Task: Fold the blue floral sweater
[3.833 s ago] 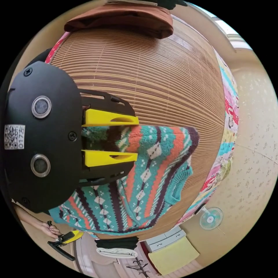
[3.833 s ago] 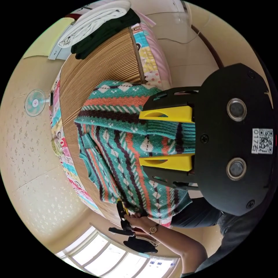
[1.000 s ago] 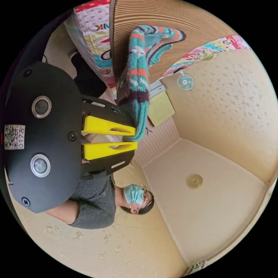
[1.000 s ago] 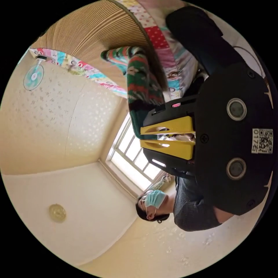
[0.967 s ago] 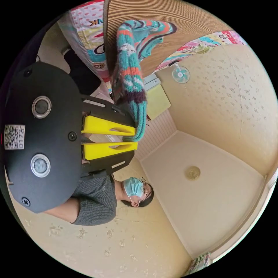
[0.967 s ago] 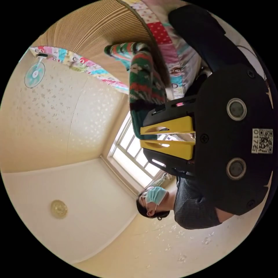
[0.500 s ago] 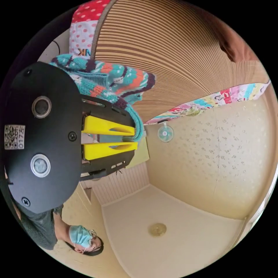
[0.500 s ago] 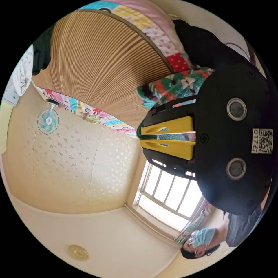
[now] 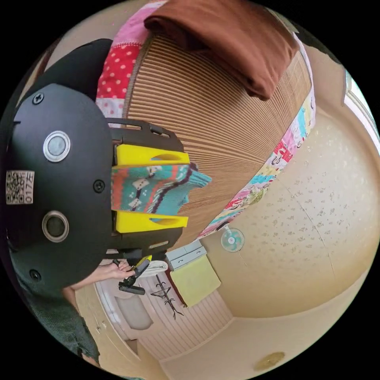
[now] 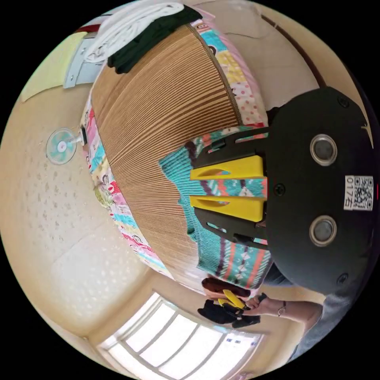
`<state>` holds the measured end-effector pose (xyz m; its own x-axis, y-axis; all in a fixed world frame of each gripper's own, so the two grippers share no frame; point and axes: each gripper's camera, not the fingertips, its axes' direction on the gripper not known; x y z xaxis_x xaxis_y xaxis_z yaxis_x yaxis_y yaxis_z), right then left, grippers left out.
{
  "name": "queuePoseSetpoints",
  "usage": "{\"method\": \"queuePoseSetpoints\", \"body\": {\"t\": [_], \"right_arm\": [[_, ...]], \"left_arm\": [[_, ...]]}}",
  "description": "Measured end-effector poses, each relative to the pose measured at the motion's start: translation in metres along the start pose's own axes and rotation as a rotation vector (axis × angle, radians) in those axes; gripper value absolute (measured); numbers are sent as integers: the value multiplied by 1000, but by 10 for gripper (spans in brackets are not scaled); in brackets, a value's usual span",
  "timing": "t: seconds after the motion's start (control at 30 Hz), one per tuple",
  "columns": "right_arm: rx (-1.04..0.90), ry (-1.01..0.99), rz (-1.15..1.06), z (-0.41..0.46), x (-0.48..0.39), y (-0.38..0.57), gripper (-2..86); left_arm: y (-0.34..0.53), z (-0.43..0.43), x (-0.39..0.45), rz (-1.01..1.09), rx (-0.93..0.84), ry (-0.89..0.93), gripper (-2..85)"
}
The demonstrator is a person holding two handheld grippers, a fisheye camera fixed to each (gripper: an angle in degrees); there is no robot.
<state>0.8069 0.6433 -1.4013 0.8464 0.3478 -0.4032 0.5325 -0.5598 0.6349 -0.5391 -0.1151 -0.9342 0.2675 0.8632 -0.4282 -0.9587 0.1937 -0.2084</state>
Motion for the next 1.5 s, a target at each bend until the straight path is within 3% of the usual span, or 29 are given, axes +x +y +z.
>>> {"method": "queuePoseSetpoints", "body": {"t": [0.1,0.27,0.4,0.6,0.73,0.9,1.03,1.23,1.33,1.5], "right_arm": [[-6,94,-163,3,-56,48,88],[-211,-112,-340,76,-125,81,104],[-285,29,-423,144,-162,77,90],[-270,103,-477,200,-213,59,75],[-317,-47,-453,224,-253,53,69],[-393,-165,-525,234,-296,52,42],[-276,-309,-465,172,-261,46,19],[-168,-205,-186,97,-119,35,15],[-178,-111,-29,76,-43,41,22],[-171,-145,157,46,47,61,49]], "left_arm": [[68,-7,-19,-45,-27,-147,176],[112,23,-35,-161,-108,43,176],[112,37,-45,-233,-97,155,101],[76,-6,-26,-103,45,298,63],[48,-47,-2,15,191,358,60],[34,-47,61,188,197,484,57],[64,0,171,445,86,596,56],[178,150,325,721,-242,595,65],[250,216,363,842,-466,484,80],[314,215,365,833,-605,588,93]]}}
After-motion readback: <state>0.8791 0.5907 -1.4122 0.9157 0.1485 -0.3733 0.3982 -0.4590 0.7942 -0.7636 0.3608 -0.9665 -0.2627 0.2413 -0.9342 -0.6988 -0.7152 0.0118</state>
